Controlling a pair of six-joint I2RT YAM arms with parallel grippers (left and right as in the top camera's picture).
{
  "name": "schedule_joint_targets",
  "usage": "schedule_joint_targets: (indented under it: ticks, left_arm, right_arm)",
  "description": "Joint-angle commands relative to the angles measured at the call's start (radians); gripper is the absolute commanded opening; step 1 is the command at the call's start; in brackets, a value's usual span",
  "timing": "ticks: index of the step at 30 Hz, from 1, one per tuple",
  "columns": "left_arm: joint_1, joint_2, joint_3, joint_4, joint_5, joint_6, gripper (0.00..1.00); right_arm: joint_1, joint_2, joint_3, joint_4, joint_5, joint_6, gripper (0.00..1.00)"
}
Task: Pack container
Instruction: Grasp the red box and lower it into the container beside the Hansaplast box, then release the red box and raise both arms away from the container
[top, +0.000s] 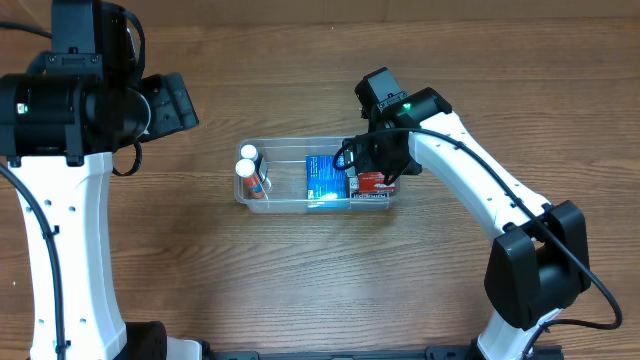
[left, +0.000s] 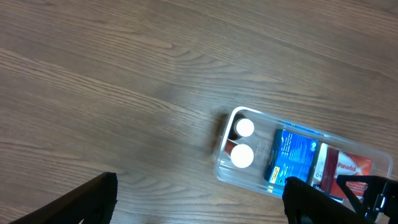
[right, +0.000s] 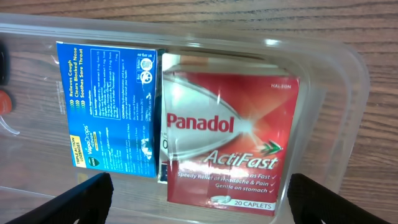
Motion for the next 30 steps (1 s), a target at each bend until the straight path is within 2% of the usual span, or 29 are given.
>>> schedule_joint_targets:
  ticks: [1, 4, 7, 12, 19, 22, 25, 30]
  left_arm:
    - [0.000, 0.000, 0.012, 0.001, -0.013, 0.023, 0.87]
    - [0.000, 0.000, 0.012, 0.001, -0.013, 0.023, 0.89]
    - [0.000, 0.000, 0.012, 0.001, -0.013, 0.024, 1.00]
    - [0.000, 0.025, 0.007, 0.007, -0.014, 0.047, 1.00]
    - [0.000, 0.174, 0.007, 0.013, -0.060, 0.072, 1.00]
    - [0.001, 0.232, 0.007, 0.012, -0.072, 0.072, 1.00]
    - [0.005, 0.262, 0.008, 0.006, -0.073, 0.121, 1.00]
    - [0.006, 0.207, 0.008, 0.005, -0.068, 0.122, 1.00]
  right_arm:
    - [-0.001, -0.013, 0.013, 0.021, 0.020, -0.003, 0.91]
    - [-0.005, -0.039, 0.086, 0.013, 0.120, -0.002, 0.97]
    - [-0.033, -0.079, 0.175, 0.014, 0.148, 0.016, 1.00]
    - [-0.150, -0.123, 0.271, 0.034, 0.137, 0.031, 1.00]
    - [-0.311, -0.128, 0.271, 0.132, 0.118, 0.005, 1.00]
    - [-0.339, -0.128, 0.271, 0.114, 0.076, -0.074, 1.00]
    - [-0.344, -0.135, 0.271, 0.071, 0.076, -0.075, 1.00]
    - [-0.344, -0.190, 0.251, 0.032, 0.077, -0.048, 1.00]
